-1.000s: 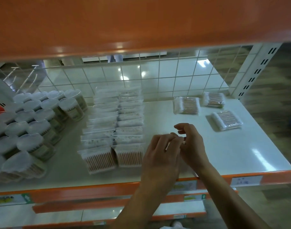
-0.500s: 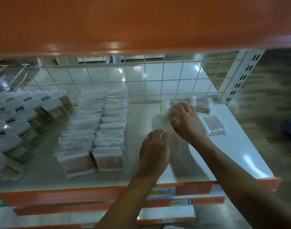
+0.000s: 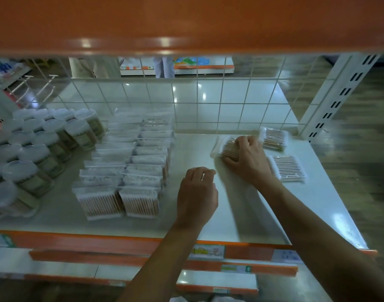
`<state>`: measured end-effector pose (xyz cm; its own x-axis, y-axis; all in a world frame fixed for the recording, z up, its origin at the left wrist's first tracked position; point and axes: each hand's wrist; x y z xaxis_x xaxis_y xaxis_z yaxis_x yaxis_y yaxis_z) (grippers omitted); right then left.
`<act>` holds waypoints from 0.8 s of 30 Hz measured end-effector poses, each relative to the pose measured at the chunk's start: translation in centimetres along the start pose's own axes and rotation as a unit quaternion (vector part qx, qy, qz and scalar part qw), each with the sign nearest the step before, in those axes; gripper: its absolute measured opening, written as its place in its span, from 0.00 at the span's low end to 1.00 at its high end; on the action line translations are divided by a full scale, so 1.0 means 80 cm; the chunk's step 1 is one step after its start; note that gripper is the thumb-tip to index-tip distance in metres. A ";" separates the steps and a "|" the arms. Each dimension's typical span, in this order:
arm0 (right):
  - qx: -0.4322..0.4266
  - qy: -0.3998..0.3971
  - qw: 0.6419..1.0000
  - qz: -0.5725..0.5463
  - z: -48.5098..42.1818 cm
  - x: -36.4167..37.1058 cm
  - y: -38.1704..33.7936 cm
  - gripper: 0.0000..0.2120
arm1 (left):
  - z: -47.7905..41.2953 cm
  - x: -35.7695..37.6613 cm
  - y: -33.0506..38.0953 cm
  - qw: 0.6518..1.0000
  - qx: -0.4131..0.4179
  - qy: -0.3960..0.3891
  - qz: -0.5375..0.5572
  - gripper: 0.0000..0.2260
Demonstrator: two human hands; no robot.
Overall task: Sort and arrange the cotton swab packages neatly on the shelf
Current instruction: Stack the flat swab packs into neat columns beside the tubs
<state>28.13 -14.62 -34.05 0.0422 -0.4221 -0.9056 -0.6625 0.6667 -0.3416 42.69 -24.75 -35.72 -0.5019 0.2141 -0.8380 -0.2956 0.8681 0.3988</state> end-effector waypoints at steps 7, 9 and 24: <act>-0.002 0.009 1.000 -0.007 0.025 0.006 -0.014 0.32 | 0.000 0.004 -0.004 1.000 -0.010 -0.002 -0.020 0.10; -0.010 0.000 1.000 0.007 0.032 0.007 -0.017 0.34 | -0.001 0.004 -0.005 1.000 -0.013 -0.005 -0.026 0.08; 0.075 0.116 0.958 -0.251 0.090 -0.019 -0.057 0.29 | 0.006 -0.015 0.011 0.993 -0.049 0.019 0.109 0.18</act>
<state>36.46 -12.61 -32.93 0.1496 -0.8261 -0.5433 -0.4866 0.4168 -0.7678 43.41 -24.07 -34.55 -0.5921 0.3739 -0.7138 -0.2532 0.7546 0.6053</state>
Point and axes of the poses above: each hand's wrist, its own z-axis away from the middle knuckle, its own x-axis out of the palm, y = z × x, and after that the axes turned 12 degrees about -x, right-handed
